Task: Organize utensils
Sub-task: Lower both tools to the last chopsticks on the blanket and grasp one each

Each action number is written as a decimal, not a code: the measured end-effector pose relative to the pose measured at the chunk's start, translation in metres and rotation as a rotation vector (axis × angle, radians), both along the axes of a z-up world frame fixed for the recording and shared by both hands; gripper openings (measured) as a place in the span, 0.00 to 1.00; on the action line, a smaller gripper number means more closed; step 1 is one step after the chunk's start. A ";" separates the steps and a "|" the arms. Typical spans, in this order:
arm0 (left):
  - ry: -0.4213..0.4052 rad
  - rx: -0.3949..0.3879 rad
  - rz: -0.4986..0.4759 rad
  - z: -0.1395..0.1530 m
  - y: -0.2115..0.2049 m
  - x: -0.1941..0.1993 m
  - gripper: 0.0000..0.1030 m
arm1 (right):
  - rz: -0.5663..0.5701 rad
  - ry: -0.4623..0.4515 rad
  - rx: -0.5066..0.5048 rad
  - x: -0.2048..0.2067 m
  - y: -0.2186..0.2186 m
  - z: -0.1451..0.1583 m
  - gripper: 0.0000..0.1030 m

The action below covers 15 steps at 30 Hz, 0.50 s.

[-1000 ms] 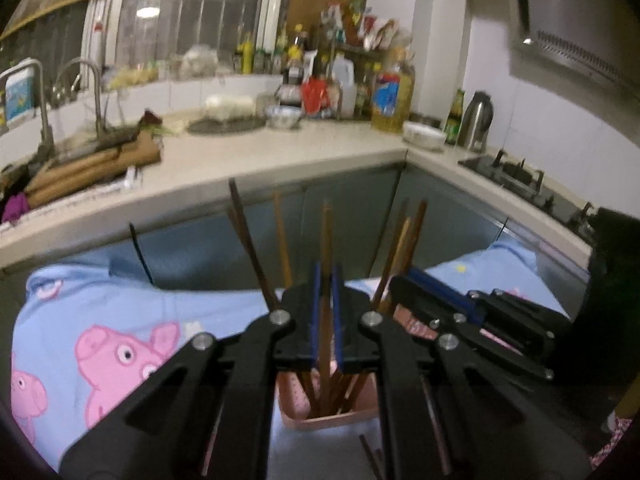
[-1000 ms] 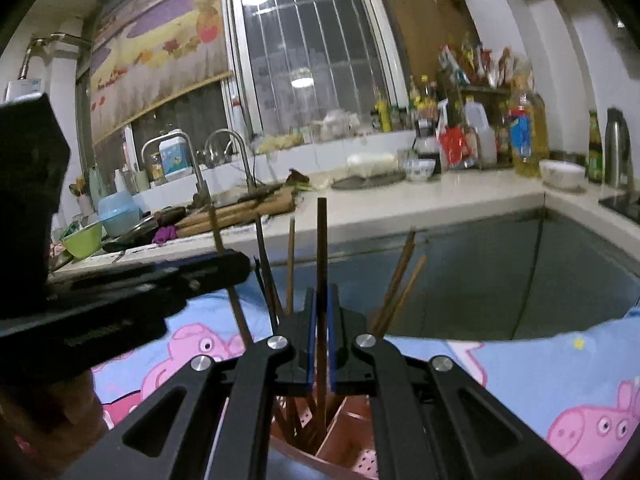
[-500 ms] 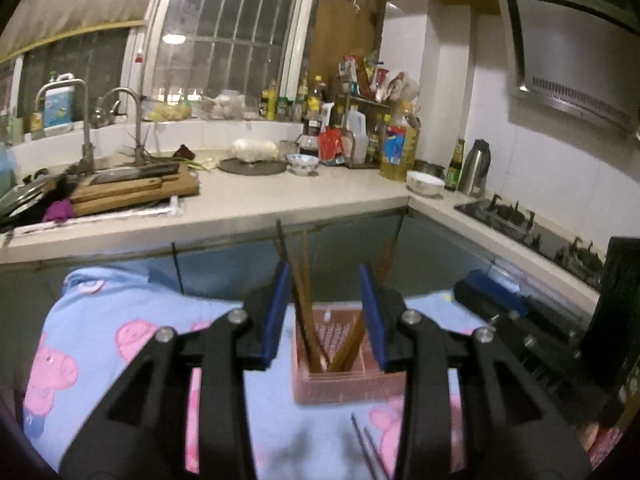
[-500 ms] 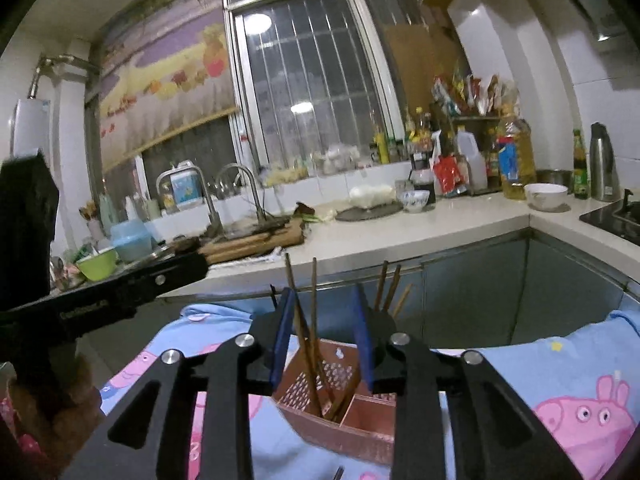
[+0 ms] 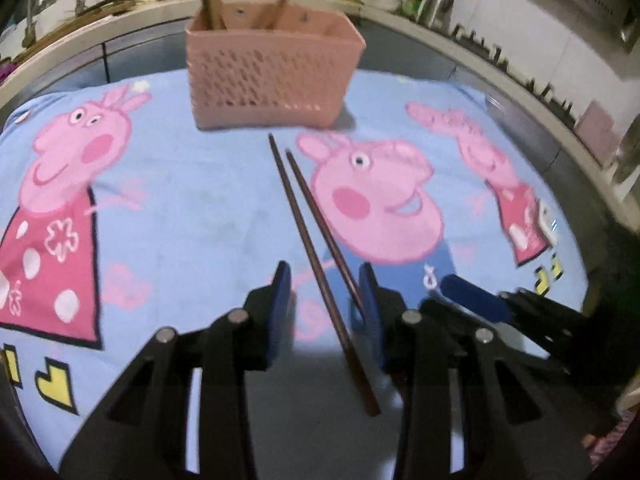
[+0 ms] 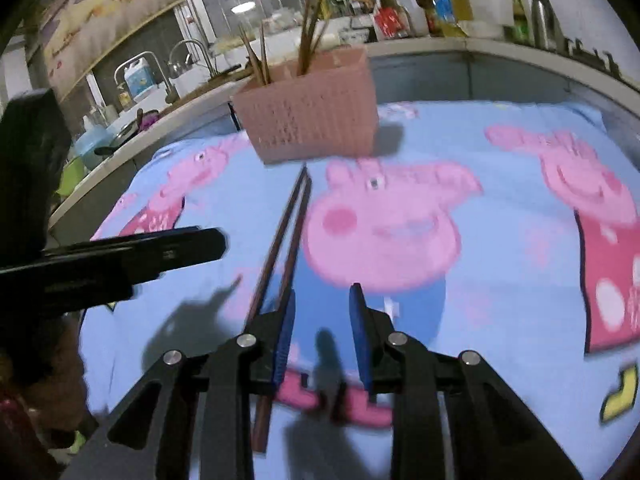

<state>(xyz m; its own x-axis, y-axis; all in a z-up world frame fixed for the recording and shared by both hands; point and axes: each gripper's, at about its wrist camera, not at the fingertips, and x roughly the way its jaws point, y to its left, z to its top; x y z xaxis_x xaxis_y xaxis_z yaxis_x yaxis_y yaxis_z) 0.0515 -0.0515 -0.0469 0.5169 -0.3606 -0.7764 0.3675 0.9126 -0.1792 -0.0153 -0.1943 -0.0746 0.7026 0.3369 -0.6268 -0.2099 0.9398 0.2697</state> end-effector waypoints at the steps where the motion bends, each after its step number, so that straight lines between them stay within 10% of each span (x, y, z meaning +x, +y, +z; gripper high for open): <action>1: 0.000 0.023 0.001 -0.004 -0.005 0.000 0.33 | 0.000 0.002 0.002 -0.004 -0.001 -0.002 0.00; 5: 0.033 0.075 0.020 -0.020 -0.014 0.007 0.32 | -0.034 -0.034 -0.007 -0.015 -0.006 0.003 0.00; 8: -0.016 0.146 0.039 -0.026 -0.020 0.005 0.13 | -0.038 -0.047 0.005 -0.017 -0.011 0.006 0.00; 15: 0.036 0.110 0.066 -0.024 0.010 -0.007 0.05 | -0.003 -0.040 -0.004 -0.009 -0.004 0.006 0.00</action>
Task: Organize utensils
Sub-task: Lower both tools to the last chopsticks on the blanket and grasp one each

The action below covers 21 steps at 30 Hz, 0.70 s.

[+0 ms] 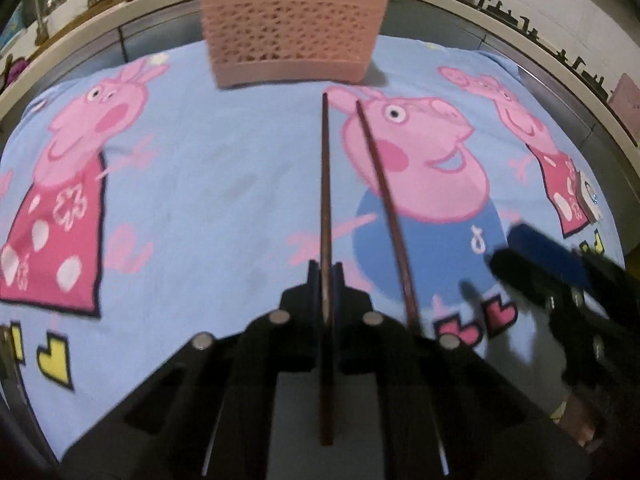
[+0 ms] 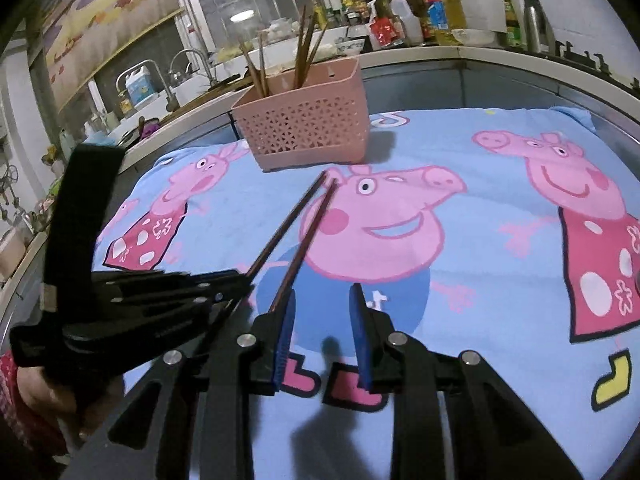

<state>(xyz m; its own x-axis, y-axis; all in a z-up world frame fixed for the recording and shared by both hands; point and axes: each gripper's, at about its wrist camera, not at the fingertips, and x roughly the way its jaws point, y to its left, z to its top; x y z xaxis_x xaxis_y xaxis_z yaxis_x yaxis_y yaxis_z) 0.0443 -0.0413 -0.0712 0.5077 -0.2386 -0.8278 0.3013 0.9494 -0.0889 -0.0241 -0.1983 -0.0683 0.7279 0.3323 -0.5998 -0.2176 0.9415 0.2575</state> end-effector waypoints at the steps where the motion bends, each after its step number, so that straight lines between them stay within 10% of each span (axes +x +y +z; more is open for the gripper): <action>1: -0.002 0.003 0.008 0.000 0.006 -0.005 0.05 | 0.007 0.002 -0.002 0.003 0.002 0.001 0.00; 8: -0.004 0.046 -0.005 -0.002 0.023 -0.028 0.17 | 0.033 0.054 0.020 0.037 0.007 0.000 0.00; 21: -0.056 0.109 -0.056 0.003 -0.012 0.057 0.22 | 0.060 0.139 -0.088 0.138 0.031 0.001 0.00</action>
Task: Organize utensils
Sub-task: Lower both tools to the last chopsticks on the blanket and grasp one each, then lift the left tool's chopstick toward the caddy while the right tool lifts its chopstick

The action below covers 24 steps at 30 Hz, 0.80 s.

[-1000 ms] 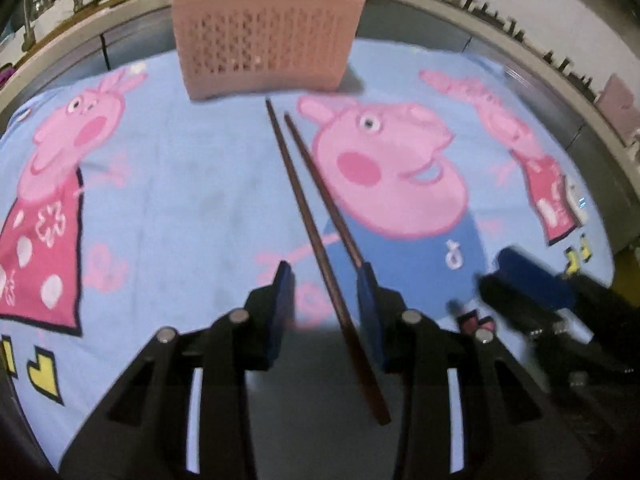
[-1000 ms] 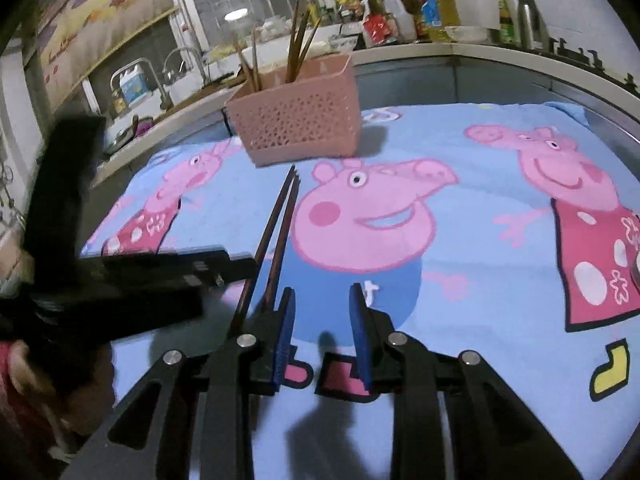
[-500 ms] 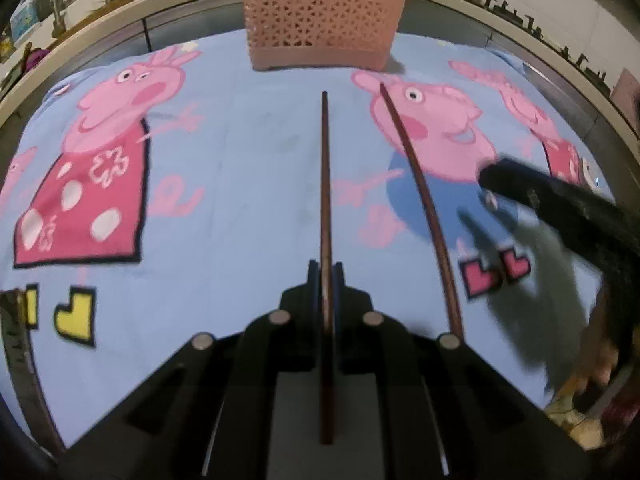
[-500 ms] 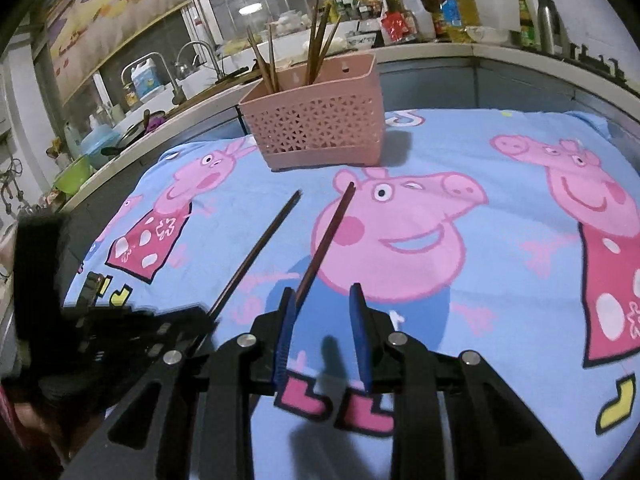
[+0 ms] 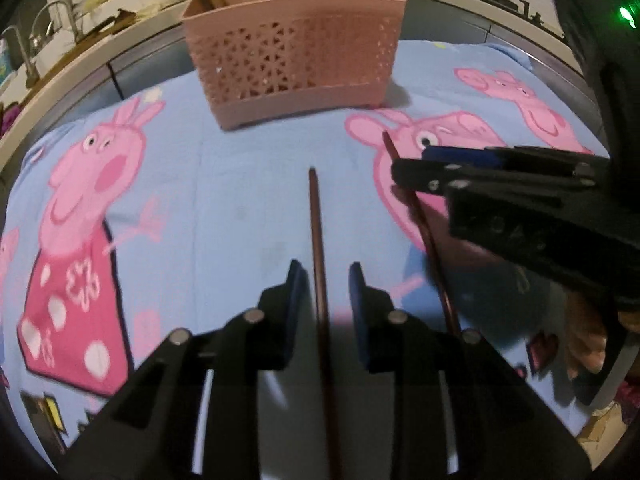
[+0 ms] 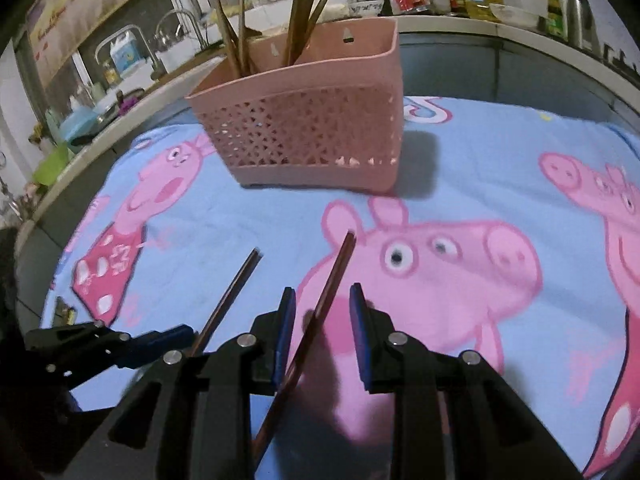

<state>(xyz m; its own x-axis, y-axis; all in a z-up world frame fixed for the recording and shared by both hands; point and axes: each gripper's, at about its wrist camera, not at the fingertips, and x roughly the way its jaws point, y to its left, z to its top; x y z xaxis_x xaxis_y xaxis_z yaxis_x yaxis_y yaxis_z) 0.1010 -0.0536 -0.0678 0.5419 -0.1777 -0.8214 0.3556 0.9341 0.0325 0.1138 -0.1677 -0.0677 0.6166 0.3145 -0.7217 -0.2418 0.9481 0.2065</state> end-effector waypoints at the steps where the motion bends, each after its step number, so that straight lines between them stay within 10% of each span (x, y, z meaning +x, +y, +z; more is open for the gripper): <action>1: -0.001 -0.002 -0.002 0.000 -0.001 0.003 0.22 | 0.001 0.007 -0.014 0.006 0.002 -0.001 0.00; 4: -0.005 -0.021 0.001 0.000 -0.001 0.017 0.05 | 0.005 0.016 -0.032 0.019 0.005 -0.005 0.00; 11: 0.005 -0.119 0.023 0.016 0.014 0.029 0.04 | 0.067 0.027 -0.004 0.023 0.010 -0.004 0.00; 24: -0.386 -0.312 -0.005 0.155 0.069 -0.065 0.04 | 0.073 -0.349 0.278 -0.072 -0.030 0.120 0.00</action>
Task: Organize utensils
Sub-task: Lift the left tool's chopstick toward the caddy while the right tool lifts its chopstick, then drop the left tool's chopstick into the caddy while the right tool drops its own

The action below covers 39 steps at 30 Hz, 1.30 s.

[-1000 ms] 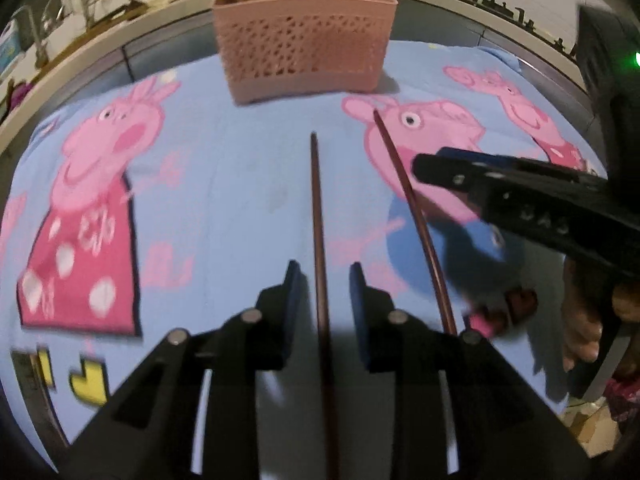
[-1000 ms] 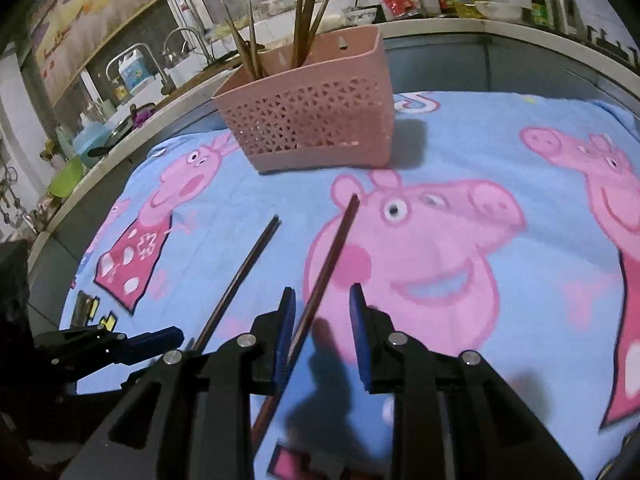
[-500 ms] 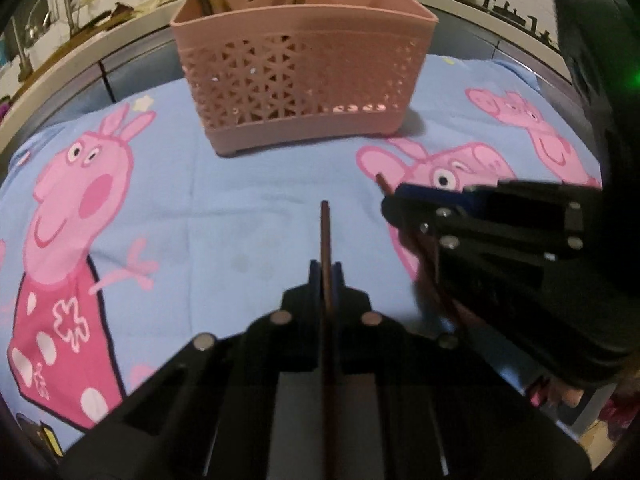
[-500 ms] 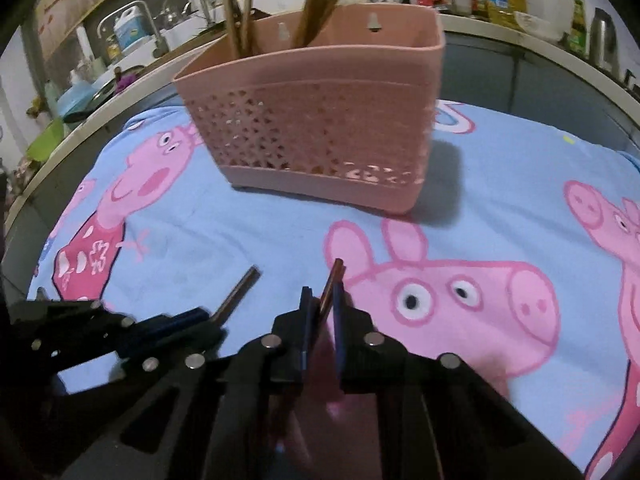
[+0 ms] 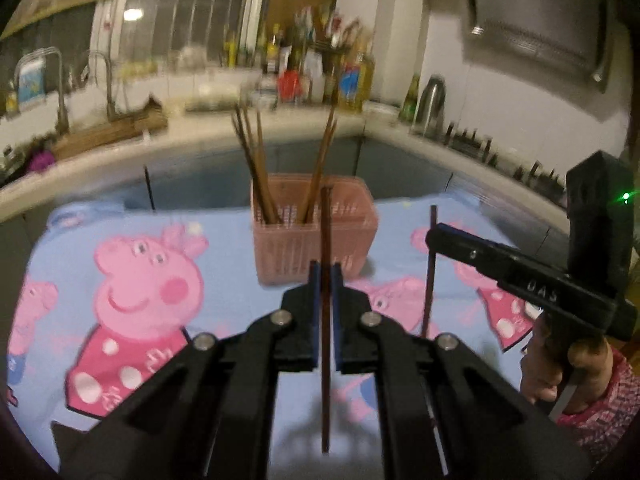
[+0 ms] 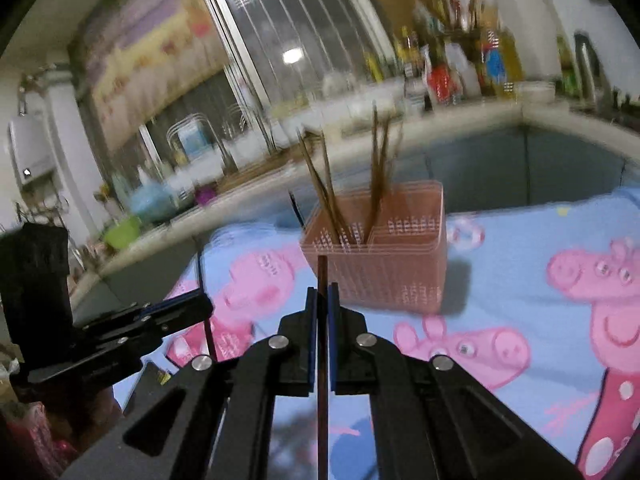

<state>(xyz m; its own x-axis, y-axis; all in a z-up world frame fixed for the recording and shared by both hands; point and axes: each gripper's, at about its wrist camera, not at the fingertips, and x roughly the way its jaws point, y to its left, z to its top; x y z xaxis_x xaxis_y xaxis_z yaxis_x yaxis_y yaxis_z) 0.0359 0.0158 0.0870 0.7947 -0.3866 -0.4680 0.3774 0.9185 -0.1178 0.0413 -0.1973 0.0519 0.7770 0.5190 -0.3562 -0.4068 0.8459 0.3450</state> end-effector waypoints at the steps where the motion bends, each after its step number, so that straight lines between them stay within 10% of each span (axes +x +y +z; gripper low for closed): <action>1: -0.016 -0.002 0.000 0.005 0.001 -0.005 0.04 | -0.007 -0.029 0.006 -0.007 -0.002 0.007 0.00; 23: -0.107 0.032 0.000 0.045 -0.002 -0.010 0.04 | -0.041 -0.168 -0.058 -0.043 0.011 0.050 0.00; 32: -0.284 -0.021 0.054 0.126 -0.019 0.063 0.04 | -0.080 -0.349 -0.032 0.026 0.014 0.133 0.00; 39: -0.222 0.012 0.067 0.102 -0.038 0.134 0.04 | -0.099 -0.326 -0.067 0.101 0.022 0.131 0.00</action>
